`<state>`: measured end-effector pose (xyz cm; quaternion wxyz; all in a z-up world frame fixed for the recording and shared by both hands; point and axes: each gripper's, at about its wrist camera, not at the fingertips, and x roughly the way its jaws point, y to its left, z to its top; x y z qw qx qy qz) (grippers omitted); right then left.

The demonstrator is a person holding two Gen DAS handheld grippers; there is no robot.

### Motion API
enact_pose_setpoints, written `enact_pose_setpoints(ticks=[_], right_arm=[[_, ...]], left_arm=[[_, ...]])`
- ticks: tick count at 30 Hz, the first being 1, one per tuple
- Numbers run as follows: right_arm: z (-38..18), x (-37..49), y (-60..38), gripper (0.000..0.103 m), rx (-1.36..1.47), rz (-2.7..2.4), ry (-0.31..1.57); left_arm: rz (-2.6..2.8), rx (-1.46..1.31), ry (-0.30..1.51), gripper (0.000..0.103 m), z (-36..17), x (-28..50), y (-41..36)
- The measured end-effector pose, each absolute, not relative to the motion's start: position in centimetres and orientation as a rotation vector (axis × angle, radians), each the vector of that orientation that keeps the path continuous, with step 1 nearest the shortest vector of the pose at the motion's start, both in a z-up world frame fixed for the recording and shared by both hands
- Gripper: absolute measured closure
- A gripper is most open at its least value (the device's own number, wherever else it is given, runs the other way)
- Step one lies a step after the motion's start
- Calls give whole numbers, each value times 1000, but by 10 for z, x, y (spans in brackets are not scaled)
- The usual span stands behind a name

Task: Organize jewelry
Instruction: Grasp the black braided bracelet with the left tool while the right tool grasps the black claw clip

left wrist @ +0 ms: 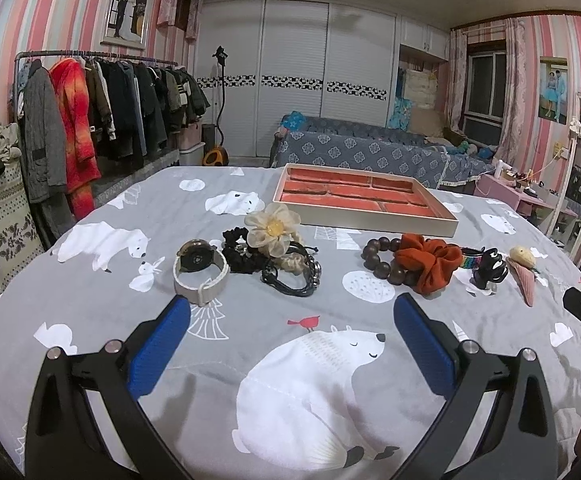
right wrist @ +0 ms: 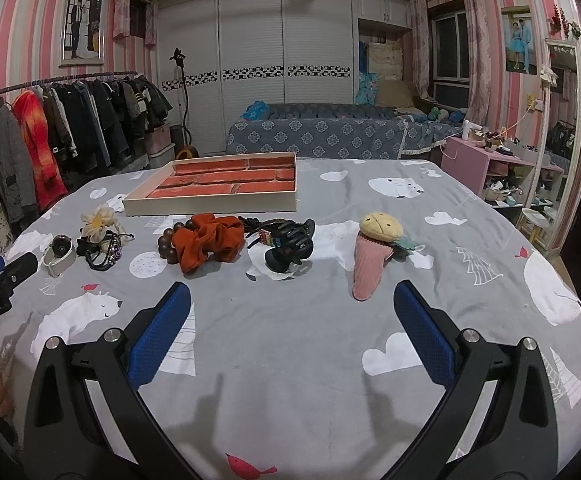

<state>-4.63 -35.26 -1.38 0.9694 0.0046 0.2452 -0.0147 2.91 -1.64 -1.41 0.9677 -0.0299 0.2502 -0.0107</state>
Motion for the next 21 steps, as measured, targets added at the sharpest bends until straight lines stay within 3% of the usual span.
enact_pose_setpoints(ticks=[12,18,21], right_arm=[[-20,-19,-359,4,24,-24,553],[-13,1,-361,4,21,-37,533],[-14,14,-361,4,13,-40,541]], left_arm=[[-12,-48,616,5,-28,73,-19],[26,-11,696,22,-47,118,-18],[39,-17,744,25,-54,139,-14]])
